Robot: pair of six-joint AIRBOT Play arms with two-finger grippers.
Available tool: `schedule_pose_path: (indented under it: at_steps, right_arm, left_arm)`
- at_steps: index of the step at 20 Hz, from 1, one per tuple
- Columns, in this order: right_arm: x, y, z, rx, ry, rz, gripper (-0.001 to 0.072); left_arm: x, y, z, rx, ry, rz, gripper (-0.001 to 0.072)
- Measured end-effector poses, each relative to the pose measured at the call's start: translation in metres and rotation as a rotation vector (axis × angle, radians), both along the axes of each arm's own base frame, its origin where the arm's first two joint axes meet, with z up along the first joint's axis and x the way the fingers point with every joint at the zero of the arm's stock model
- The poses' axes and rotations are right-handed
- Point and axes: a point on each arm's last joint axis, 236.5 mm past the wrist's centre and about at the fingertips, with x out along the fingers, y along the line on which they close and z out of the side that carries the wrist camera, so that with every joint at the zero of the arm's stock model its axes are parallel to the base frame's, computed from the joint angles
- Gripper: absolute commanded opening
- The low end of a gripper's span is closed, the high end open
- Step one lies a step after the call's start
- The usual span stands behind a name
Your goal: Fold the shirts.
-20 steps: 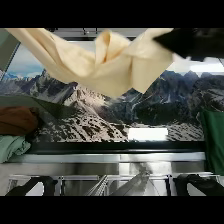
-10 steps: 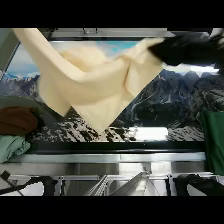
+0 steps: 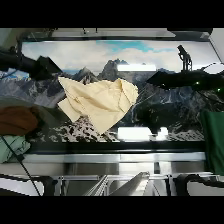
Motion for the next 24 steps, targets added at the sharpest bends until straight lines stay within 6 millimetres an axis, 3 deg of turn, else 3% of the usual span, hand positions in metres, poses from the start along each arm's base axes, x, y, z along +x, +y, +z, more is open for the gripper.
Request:
schedule_pose_path:
  at_steps: [3, 5, 6, 8, 12, 17, 18, 19, 20, 21, 24]
  right_arm:
    - [0.008, -0.004, -0.027, 0.008, 0.069, 0.014, 0.0569]
    - [0.009, 0.008, -0.048, 0.016, 0.119, 0.054, 0.0569]
    - [0.008, 0.016, -0.057, 0.019, 0.140, 0.077, 0.0569]
    - [0.004, 0.036, -0.077, 0.019, 0.181, 0.123, 0.0569]
    - [-0.009, 0.078, -0.100, 0.025, 0.228, 0.216, 0.0568]
    - [-0.012, 0.102, -0.104, 0.024, 0.212, 0.257, 0.0564]
    - [-0.010, 0.103, -0.105, 0.021, 0.206, 0.255, 0.0433]
    - [-0.010, 0.105, -0.105, 0.024, 0.205, 0.255, 0.0247]
    - [-0.009, 0.107, -0.104, 0.033, 0.205, 0.251, 0.0058]
    - [-0.007, 0.109, -0.104, 0.042, 0.202, 0.244, 0.0021]
    - [-0.001, 0.117, -0.088, 0.095, 0.163, 0.250, 0.0019]
  left_arm:
    - [-0.079, -0.039, -0.050, -0.036, 0.222, -0.053, 0.0709]
    - [-0.122, -0.063, -0.086, -0.026, 0.304, -0.051, 0.0708]
    - [-0.140, -0.073, -0.103, -0.017, 0.329, -0.043, 0.0694]
    - [-0.158, -0.093, -0.130, -0.015, 0.342, -0.004, 0.0692]
    - [-0.156, -0.124, -0.162, -0.018, 0.320, 0.046, 0.0692]
    - [-0.122, -0.161, -0.177, -0.045, 0.303, 0.035, 0.0683]
    - [-0.115, -0.165, -0.178, -0.046, 0.297, 0.027, 0.0452]
    - [-0.107, -0.167, -0.182, -0.032, 0.278, 0.016, 0.0163]
    - [-0.101, -0.168, -0.184, -0.023, 0.266, 0.008, 0.0013]
    - [-0.098, -0.169, -0.184, -0.014, 0.258, -0.011, 0.0016]
    - [-0.089, -0.179, -0.165, -0.049, 0.248, -0.053, 0.0015]
